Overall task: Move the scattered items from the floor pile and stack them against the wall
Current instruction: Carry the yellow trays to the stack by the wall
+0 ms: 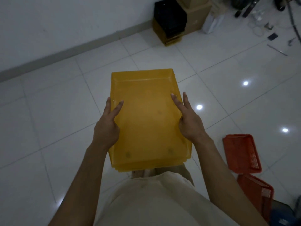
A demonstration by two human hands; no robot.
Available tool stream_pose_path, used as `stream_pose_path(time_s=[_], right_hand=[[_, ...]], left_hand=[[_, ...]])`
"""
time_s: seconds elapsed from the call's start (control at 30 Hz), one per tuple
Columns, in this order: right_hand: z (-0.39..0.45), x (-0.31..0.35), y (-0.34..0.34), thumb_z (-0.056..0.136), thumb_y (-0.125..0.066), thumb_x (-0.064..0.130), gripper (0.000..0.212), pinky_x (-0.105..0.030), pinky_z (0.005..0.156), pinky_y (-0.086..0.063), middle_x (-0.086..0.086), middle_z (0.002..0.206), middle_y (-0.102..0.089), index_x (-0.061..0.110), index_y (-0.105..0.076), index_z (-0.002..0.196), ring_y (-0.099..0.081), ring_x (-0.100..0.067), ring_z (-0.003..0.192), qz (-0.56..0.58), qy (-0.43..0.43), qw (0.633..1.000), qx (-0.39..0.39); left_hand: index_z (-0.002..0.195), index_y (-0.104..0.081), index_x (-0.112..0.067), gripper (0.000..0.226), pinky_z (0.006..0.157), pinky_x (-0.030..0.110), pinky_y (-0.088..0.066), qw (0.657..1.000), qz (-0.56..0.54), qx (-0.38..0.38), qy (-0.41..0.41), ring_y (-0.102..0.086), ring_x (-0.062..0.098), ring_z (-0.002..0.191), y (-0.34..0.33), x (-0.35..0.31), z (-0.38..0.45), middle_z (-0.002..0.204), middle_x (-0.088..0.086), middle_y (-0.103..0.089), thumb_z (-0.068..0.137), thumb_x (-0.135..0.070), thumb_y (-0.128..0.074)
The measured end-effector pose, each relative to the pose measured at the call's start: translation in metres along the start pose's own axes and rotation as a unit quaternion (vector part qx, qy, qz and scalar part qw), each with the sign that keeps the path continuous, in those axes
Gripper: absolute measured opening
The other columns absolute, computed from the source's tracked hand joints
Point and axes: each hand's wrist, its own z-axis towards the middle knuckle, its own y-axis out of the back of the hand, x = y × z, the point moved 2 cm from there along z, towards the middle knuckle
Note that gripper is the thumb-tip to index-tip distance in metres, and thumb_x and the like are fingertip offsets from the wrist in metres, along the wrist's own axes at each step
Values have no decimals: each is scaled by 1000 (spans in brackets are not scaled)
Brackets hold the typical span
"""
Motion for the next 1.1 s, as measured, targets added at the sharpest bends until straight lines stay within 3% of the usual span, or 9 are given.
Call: stream_pose_path(time_s=[0.1,0.23,0.37,0.53,0.8,0.93,1.1], right_hand=[[60,-26,28,87,-42,-13,100,-37,60,-56,3,164,8,56,1,145,-62,-30,100,-1,8,1000,-7],[143,-68,76,84,-43,-15,106,-30,50,-52,3,164,6,62,5,140,-64,-23,78,-9,24,1000,-1],[228,-104,139,84,-41,-14,102,-36,56,-55,2,164,3,57,-3,146,-64,-30,93,-24,53,998,-6],[319,-142,200,84,-39,-14,97,-33,51,-52,3,164,-2,52,-11,148,-65,-29,87,-22,66,997,-19],[483,-191,246,86,-40,-11,97,-37,54,-54,4,164,-5,59,-6,145,-64,-21,80,-2,73,997,-15],[568,-207,277,88,-39,-11,95,-38,59,-56,6,163,-4,58,-5,144,-64,-24,89,-10,26,1000,-11],[655,-223,323,89,-40,-10,93,-38,61,-57,7,163,-5,57,-8,146,-63,-26,93,-19,-2,999,-31]], left_hand=[[149,-25,-37,79,81,34,-49,1000,-1,-2,-12,-39,31,134,-14,-32,63,162,-1,-1,90,11,-43],[149,-23,-39,83,82,37,-49,1000,-14,-16,6,-34,30,138,-36,-84,146,162,-2,-1,87,13,-44],[149,-24,-41,82,72,29,-42,999,-24,-41,24,-40,30,133,-54,-141,226,162,-3,-1,89,12,-43],[148,-27,-41,84,67,32,-48,996,-47,-71,38,-40,28,132,-77,-195,311,162,-4,-1,86,13,-43],[147,-27,-44,80,72,32,-50,993,-68,-79,55,-30,22,141,-102,-236,483,161,-7,-5,88,8,-42],[148,-26,-43,78,70,26,-44,995,-63,-63,49,-29,23,142,-104,-261,584,161,-8,-5,89,6,-42],[149,-27,-39,77,77,31,-49,996,-58,-64,21,-31,22,140,-98,-302,687,161,-6,-6,89,7,-42]])
